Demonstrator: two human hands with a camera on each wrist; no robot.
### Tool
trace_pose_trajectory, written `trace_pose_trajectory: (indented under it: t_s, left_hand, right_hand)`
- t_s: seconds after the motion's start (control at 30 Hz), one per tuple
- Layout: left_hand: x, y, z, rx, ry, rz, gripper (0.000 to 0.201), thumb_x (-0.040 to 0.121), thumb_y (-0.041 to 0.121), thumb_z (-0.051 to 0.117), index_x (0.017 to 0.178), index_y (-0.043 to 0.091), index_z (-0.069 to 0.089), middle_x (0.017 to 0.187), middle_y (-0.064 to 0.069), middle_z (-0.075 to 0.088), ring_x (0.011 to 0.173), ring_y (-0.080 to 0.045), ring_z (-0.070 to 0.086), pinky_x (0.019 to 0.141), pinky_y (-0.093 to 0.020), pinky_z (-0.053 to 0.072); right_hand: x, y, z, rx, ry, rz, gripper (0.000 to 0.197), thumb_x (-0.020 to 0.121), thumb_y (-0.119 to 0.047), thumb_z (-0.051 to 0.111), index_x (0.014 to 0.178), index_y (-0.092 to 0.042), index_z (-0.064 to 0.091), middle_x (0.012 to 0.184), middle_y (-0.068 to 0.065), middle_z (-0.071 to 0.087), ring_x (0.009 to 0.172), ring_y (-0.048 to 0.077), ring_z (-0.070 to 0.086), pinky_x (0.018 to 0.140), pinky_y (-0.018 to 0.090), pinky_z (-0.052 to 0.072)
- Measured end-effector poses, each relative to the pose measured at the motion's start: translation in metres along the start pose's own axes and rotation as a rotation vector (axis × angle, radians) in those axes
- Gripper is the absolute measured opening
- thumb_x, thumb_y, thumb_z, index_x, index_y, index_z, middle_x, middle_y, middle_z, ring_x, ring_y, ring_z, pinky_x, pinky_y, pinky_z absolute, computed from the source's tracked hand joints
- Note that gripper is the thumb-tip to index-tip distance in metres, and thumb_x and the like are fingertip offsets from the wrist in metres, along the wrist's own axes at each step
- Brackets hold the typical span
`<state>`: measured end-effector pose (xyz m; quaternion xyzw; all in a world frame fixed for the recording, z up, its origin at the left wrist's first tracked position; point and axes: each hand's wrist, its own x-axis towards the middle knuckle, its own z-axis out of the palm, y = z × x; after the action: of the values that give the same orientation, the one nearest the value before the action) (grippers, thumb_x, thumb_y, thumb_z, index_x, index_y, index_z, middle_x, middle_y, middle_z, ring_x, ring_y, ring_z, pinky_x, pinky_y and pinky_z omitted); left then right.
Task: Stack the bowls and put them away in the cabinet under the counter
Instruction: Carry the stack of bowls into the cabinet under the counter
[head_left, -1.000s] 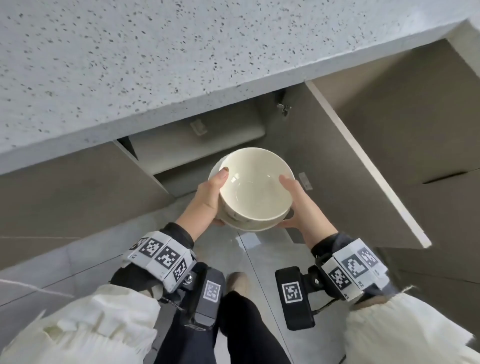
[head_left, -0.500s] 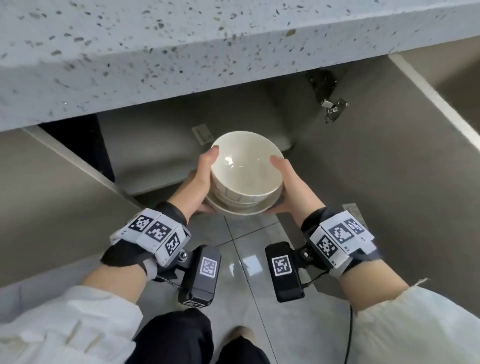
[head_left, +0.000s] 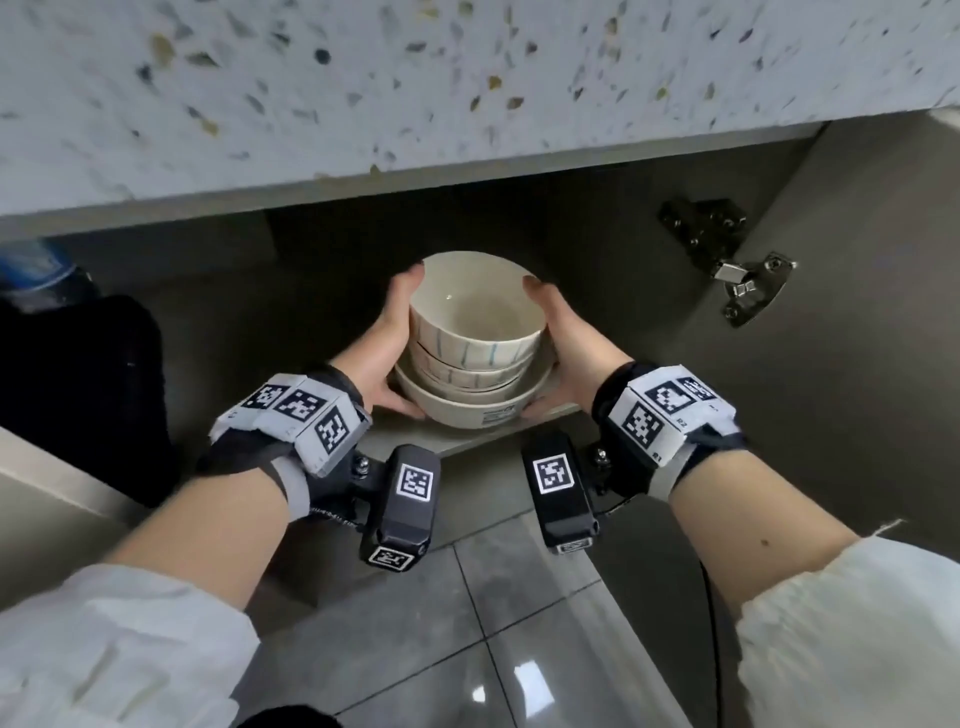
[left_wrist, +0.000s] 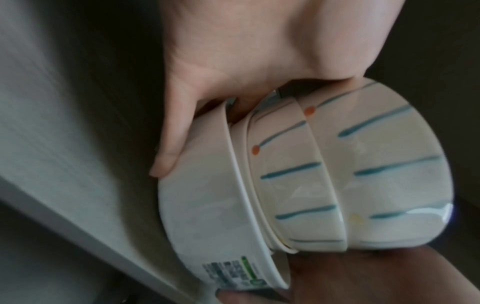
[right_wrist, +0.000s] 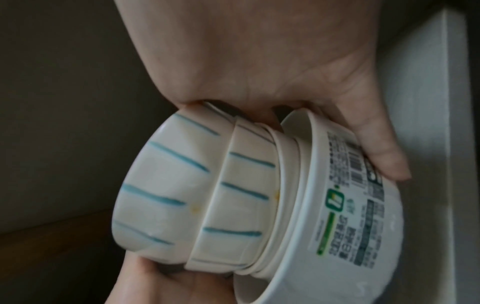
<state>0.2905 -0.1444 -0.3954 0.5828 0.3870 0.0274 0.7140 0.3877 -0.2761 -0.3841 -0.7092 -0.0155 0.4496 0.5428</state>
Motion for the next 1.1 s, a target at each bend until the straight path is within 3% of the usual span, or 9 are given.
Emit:
trace_pose_trajectory:
  t_s: [0.07,0.27,0.37,0.47,0.57,0.67,0.73,0.9,1.1]
  left_hand:
    - [0.009,-0.001,-0.002,0.002,0.0,0.032,0.07,0.074,0.073,0.033,0.136,0.042,0.021,0.152,-0.01,0.02,0.136,-0.039,0.024,0.084,-0.06,0.044]
    - [0.018,0.0,-0.006,-0.014,-0.002,0.11,0.073,0.072,0.078,0.026,0.137,0.047,0.018,0.154,-0.006,0.017,0.137,-0.039,0.022,0.071,-0.054,0.048]
    - [0.019,-0.007,-0.005,-0.023,0.025,0.186,0.071,0.072,0.078,0.024,0.136,0.046,0.019,0.154,-0.003,0.02,0.137,-0.035,0.025,0.082,-0.056,0.045]
    - [0.016,-0.021,-0.002,0.021,0.083,0.264,0.068,0.078,0.07,0.031,0.138,0.039,0.023,0.15,0.002,0.028,0.133,-0.026,0.033,0.087,-0.048,0.046]
    - [0.012,-0.036,-0.005,0.116,0.051,0.391,0.062,0.083,0.058,0.044,0.138,0.035,0.026,0.138,0.009,0.031,0.118,-0.012,0.039,0.092,-0.04,0.048]
    - [0.019,-0.041,-0.009,0.288,0.071,0.528,0.082,0.072,0.058,0.058,0.14,0.037,0.017,0.149,0.005,0.021,0.132,-0.014,0.03,0.108,-0.034,0.029]
    - [0.023,-0.038,-0.011,0.391,0.139,0.575,0.092,0.069,0.056,0.063,0.142,0.033,0.012,0.154,0.002,0.015,0.14,-0.016,0.02,0.106,-0.027,0.019]
    - [0.025,-0.034,-0.012,0.379,0.136,0.629,0.09,0.073,0.038,0.068,0.144,0.025,0.016,0.151,0.002,0.03,0.136,-0.013,0.028,0.107,-0.029,0.027]
    - [0.026,-0.031,-0.011,0.385,0.13,0.678,0.083,0.075,0.032,0.068,0.143,0.024,0.02,0.148,0.002,0.035,0.128,-0.006,0.031,0.101,-0.024,0.028]
  right_hand:
    - [0.008,-0.001,0.001,-0.033,-0.008,-0.054,0.077,0.077,-0.069,0.042,0.14,-0.026,0.031,0.149,0.014,0.035,0.129,0.043,0.039,0.086,0.062,0.048]
    - [0.017,-0.001,0.002,-0.059,-0.021,-0.148,0.084,0.078,-0.075,0.028,0.145,-0.024,0.023,0.151,0.014,0.031,0.133,0.04,0.035,0.092,0.057,0.046]
    - [0.019,0.01,0.002,0.002,-0.013,-0.214,0.077,0.082,-0.071,0.028,0.143,-0.024,0.029,0.15,0.011,0.035,0.134,0.033,0.037,0.097,0.055,0.045]
    - [0.022,0.026,0.001,-0.007,-0.05,-0.33,0.065,0.086,-0.064,0.03,0.142,-0.031,0.03,0.149,0.003,0.037,0.125,0.021,0.042,0.101,0.054,0.044]
    - [0.028,0.038,0.001,-0.07,-0.063,-0.439,0.062,0.086,-0.058,0.04,0.142,-0.037,0.025,0.15,-0.001,0.033,0.117,0.013,0.041,0.1,0.051,0.046]
    - [0.037,0.043,0.002,-0.173,-0.036,-0.517,0.077,0.077,-0.055,0.06,0.141,-0.047,0.019,0.151,-0.001,0.027,0.128,0.022,0.043,0.095,0.048,0.05]
    - [0.041,0.044,0.003,-0.225,-0.002,-0.556,0.084,0.068,-0.057,0.067,0.137,-0.052,0.02,0.15,-0.002,0.026,0.131,0.027,0.039,0.089,0.044,0.053]
    - [0.052,0.045,0.001,-0.331,0.074,-0.623,0.096,0.056,-0.065,0.064,0.139,-0.052,0.018,0.148,0.001,0.03,0.13,0.029,0.04,0.081,0.04,0.058]
    - [0.054,0.046,0.001,-0.286,0.064,-0.617,0.085,0.074,-0.049,0.066,0.142,-0.047,0.016,0.15,0.005,0.022,0.135,0.03,0.034,0.084,0.039,0.055]
